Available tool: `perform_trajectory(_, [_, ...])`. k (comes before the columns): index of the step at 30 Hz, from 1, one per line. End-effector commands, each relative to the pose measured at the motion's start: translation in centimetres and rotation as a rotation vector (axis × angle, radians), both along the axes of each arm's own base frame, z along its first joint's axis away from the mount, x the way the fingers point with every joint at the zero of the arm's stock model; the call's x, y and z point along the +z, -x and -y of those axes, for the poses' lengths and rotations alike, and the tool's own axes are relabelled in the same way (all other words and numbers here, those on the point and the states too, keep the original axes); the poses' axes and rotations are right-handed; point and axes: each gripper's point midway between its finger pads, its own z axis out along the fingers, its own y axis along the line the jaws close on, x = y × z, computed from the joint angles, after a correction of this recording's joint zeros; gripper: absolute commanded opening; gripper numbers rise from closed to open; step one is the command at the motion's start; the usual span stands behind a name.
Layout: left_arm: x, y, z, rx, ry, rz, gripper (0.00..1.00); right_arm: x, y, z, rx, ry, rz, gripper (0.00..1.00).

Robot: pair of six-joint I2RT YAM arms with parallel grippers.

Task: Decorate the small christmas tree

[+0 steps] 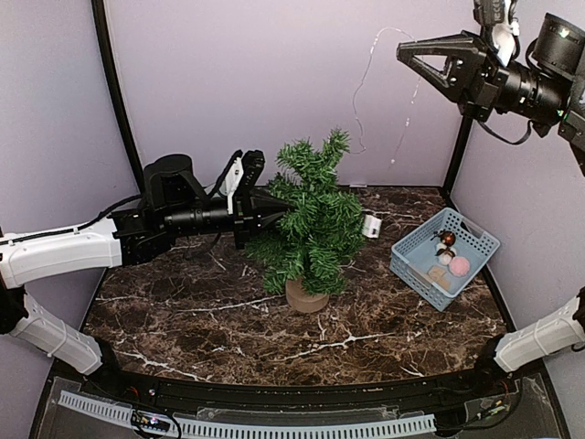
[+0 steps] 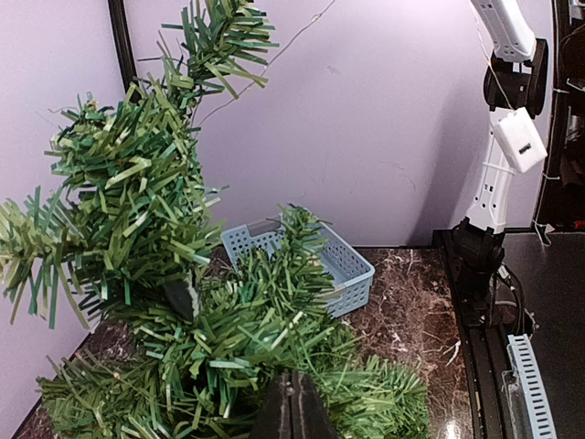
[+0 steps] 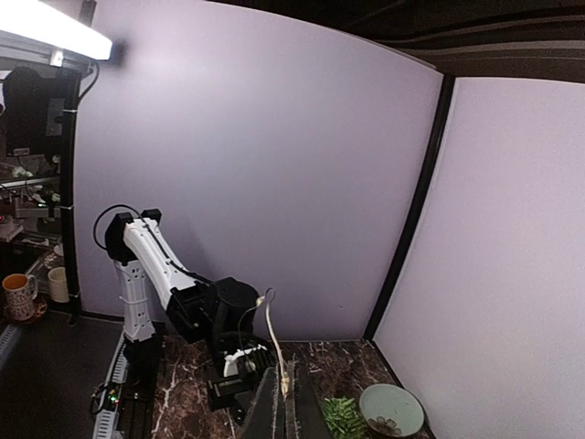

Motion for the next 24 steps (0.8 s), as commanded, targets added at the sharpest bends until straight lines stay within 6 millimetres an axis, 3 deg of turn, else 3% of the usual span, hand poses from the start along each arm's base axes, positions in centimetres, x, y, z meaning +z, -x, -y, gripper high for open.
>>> perform_trajectory(1, [0.3, 0.1, -0.1, 0.003, 0.001, 0.009, 0.0, 0.0, 3.2, -1.3, 0.15, -0.023, -0.043, 0.0])
perform_trajectory(15, [0.2, -0.1, -0.1, 0.012, 0.003, 0.007, 0.0, -4.6, 9.1, -6.8, 0.353, 0.04, -0.16, 0.0])
perform_trajectory(24, [-0.5, -0.4, 0.0, 0.019, -0.005, -0.001, 0.0, -10.4, 11.0, -9.9, 0.44, 0.072, -0.305, 0.0])
